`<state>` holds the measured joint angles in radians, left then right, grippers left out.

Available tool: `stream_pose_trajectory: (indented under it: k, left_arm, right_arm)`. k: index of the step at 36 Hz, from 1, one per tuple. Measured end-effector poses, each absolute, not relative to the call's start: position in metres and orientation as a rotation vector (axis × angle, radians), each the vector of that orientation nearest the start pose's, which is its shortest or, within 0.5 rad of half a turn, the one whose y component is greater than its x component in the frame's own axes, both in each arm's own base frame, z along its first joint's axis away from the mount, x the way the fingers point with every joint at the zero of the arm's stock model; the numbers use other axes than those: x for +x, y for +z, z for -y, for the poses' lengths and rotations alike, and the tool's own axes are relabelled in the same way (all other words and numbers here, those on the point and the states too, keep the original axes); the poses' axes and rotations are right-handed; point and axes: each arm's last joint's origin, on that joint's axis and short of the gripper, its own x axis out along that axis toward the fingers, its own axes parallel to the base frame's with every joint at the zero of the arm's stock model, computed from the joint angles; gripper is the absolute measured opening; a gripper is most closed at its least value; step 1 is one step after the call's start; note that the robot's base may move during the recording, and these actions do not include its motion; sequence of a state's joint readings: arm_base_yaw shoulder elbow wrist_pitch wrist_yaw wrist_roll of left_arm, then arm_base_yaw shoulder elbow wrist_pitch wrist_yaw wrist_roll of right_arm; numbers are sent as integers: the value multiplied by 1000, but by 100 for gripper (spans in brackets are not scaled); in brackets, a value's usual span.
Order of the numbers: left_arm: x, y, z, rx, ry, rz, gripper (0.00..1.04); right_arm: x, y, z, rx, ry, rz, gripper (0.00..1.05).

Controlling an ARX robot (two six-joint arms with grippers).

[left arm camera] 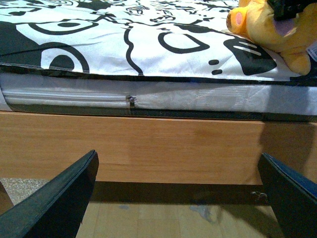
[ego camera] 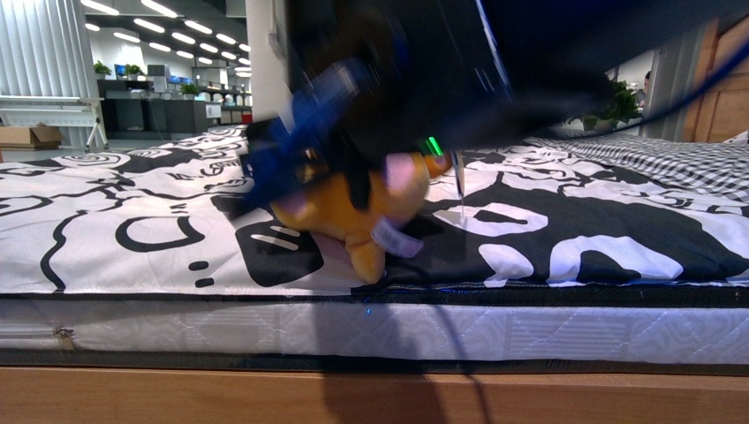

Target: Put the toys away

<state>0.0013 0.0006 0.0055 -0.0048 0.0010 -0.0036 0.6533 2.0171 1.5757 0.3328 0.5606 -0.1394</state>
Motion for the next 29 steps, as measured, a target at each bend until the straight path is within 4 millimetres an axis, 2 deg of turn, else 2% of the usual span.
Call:
stream_pose_trajectory:
  k: [4, 11, 19, 22, 27, 29]
  left_arm:
    - [97, 165, 0, -4, 0, 0, 99]
    - [97, 165, 0, -4, 0, 0, 99]
    - [97, 165, 0, -4, 0, 0, 99]
    - [97, 165, 0, -4, 0, 0, 99]
    - [97, 165, 0, -4, 0, 0, 99]
    - [97, 165, 0, -4, 0, 0, 99]
  right_arm:
    - [383, 284, -268, -186, 85, -71, 68]
    - [379, 285, -260, -159, 107, -65, 41]
    - [369, 295, -247, -119, 158, -52, 16]
    - [362, 305, -235, -90, 199, -41, 11]
    - [349, 326, -212, -40, 241, -21, 10]
    - [340, 339, -196, -12, 280, -9, 10]
